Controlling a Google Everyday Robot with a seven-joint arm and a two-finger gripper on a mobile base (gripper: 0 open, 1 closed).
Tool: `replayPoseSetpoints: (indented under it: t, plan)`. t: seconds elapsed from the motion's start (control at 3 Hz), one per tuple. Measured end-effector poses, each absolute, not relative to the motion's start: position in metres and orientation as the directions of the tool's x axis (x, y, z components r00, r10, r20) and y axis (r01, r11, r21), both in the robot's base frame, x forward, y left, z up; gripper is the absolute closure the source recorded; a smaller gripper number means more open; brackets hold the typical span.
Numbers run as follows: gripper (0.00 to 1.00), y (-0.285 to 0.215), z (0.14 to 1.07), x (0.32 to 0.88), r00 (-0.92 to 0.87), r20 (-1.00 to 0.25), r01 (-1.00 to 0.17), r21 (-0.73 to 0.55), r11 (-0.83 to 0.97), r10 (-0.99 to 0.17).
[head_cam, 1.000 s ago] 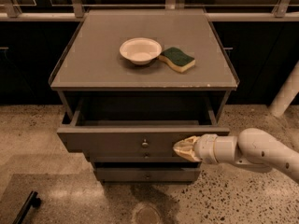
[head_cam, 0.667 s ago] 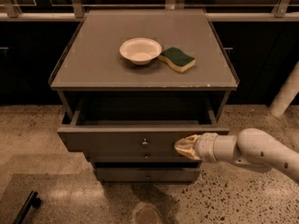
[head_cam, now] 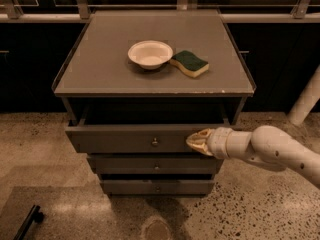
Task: Close top drawer
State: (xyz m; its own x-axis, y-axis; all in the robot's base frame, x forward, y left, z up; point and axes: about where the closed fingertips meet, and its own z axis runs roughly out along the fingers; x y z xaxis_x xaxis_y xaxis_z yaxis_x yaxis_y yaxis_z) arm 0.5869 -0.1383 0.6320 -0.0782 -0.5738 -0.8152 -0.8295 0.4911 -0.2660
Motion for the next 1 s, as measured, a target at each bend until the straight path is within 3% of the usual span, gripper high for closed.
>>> replayPoseSetpoints:
  t: [1.0]
  plan:
    - [1.0,-0.137,0.64,0.611,-0.048,-0.809,-0.81,-0.311,0.497,-0.585]
